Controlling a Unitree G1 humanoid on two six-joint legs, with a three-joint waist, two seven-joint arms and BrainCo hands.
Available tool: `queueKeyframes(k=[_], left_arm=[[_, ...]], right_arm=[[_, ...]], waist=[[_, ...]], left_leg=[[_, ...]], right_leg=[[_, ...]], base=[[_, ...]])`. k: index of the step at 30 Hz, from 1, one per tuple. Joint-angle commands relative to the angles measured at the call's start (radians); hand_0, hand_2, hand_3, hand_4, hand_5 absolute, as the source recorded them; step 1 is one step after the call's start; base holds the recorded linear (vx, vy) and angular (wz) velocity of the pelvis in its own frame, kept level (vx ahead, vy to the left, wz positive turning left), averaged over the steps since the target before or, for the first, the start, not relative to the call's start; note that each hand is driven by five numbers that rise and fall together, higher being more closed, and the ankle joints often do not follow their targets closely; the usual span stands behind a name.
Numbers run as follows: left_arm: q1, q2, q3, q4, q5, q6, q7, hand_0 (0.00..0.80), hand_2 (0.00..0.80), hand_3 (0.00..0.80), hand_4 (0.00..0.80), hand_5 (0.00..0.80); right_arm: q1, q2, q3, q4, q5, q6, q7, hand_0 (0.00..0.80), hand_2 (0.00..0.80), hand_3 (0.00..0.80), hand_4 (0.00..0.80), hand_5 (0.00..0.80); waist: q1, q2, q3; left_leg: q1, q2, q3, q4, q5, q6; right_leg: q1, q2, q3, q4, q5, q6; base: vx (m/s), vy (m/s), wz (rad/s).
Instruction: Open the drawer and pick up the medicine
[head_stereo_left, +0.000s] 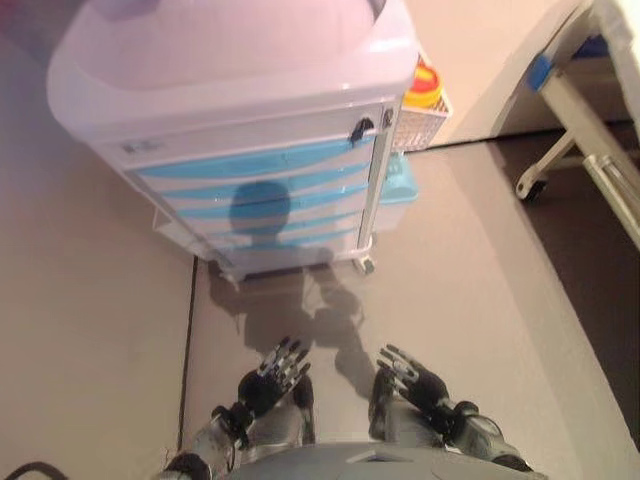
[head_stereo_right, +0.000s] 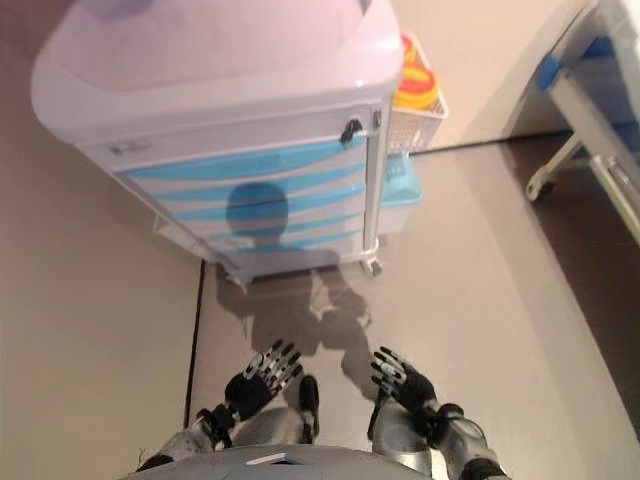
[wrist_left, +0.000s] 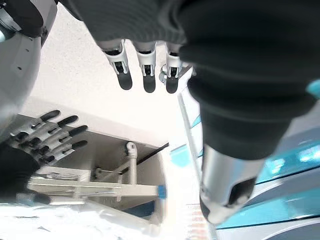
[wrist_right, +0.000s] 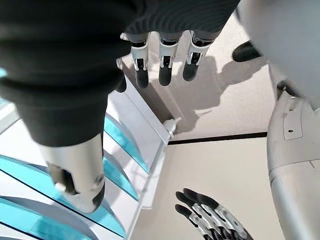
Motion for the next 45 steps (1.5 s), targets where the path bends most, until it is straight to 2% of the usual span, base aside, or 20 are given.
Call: queueKeyframes(k=[1, 6, 12, 13, 20, 28, 36, 45], left_arm=[[-0.034, -0.074, 0.02, -0.041, -0.064, -0.016, -0.049, 0.0, 0.0, 0.0, 0.0, 0.0], [-0.069, -0.071, 0.023, -0.08, -0.123, -0.03, -0.074, 0.0, 0.0, 0.0, 0.0, 0.0], [-0.123, -0.063, 0.035, -0.137, -0.262, -0.04, -0.088, 0.0, 0.0, 0.0, 0.0, 0.0], [-0.133, -0.063, 0.04, -0.144, -0.284, -0.041, -0.085, 0.0, 0.0, 0.0, 0.0, 0.0], [-0.235, -0.079, 0.089, -0.155, -0.398, -0.081, -0.112, 0.0, 0.0, 0.0, 0.0, 0.0], [-0.338, -0.074, 0.147, -0.166, -0.503, -0.103, -0.14, 0.0, 0.0, 0.0, 0.0, 0.0], [-0.48, 0.01, 0.228, -0.157, -0.635, -0.067, -0.129, 0.0, 0.0, 0.0, 0.0, 0.0], [-0.6, 0.092, 0.267, -0.113, -0.713, -0.069, -0.081, 0.0, 0.0, 0.0, 0.0, 0.0]], right_arm=[[0.005, 0.005, 0.043, -0.114, 0.009, -0.052, 0.001, 0.0, 0.0, 0.0, 0.0, 0.0], [0.012, -0.008, 0.068, -0.183, 0.032, -0.065, -0.02, 0.0, 0.0, 0.0, 0.0, 0.0], [0.02, -0.022, 0.081, -0.244, 0.024, -0.073, -0.028, 0.0, 0.0, 0.0, 0.0, 0.0], [0.023, -0.022, 0.084, -0.252, 0.025, -0.071, -0.028, 0.0, 0.0, 0.0, 0.0, 0.0], [0.024, -0.026, 0.089, -0.271, 0.033, -0.068, -0.009, 0.0, 0.0, 0.0, 0.0, 0.0], [0.019, -0.047, 0.092, -0.272, 0.034, -0.053, 0.004, 0.0, 0.0, 0.0, 0.0, 0.0], [0.02, -0.063, 0.114, -0.277, 0.043, -0.052, 0.005, 0.0, 0.0, 0.0, 0.0, 0.0], [0.021, -0.08, 0.14, -0.283, 0.059, -0.066, 0.001, 0.0, 0.0, 0.0, 0.0, 0.0]], waist=[[-0.009, 0.0, 0.044], [-0.019, -0.023, 0.1], [-0.043, -0.045, 0.147], [-0.048, -0.053, 0.153], [-0.073, -0.073, 0.185], [-0.101, -0.083, 0.196], [-0.124, -0.1, 0.197], [-0.145, -0.11, 0.198]], left_leg=[[-0.133, -0.024, -0.053, 0.119, -0.064, -0.004], [-0.238, -0.037, -0.041, 0.247, -0.099, 0.011], [-0.342, -0.032, -0.005, 0.358, -0.136, 0.031], [-0.345, -0.036, -0.004, 0.382, -0.166, 0.028], [-0.413, -0.034, 0.02, 0.442, -0.19, 0.046], [-0.442, -0.03, 0.037, 0.48, -0.212, 0.058], [-0.478, -0.007, 0.06, 0.515, -0.234, 0.064], [-0.509, 0.001, 0.073, 0.533, -0.25, 0.071]], right_leg=[[-0.045, 0.006, 0.042, 0.242, -0.183, 0.004], [-0.15, -0.004, 0.071, 0.349, -0.194, -0.003], [-0.271, 0.006, 0.116, 0.429, -0.189, -0.008], [-0.279, 0.005, 0.13, 0.452, -0.215, 0.0], [-0.359, 0.02, 0.176, 0.481, -0.197, 0.01], [-0.391, 0.025, 0.206, 0.485, -0.183, 0.019], [-0.431, 0.027, 0.226, 0.496, -0.169, 0.026], [-0.471, 0.037, 0.241, 0.5, -0.158, 0.028]], base=[[-0.038, 0.034, 0.01], [-0.006, 0.048, -0.05], [0.031, 0.075, -0.16], [0.087, 0.068, -0.3], [0.046, 0.065, -0.14], [0.042, 0.069, -0.08], [0.017, 0.022, -0.04], [0.006, 0.006, -0.02]])
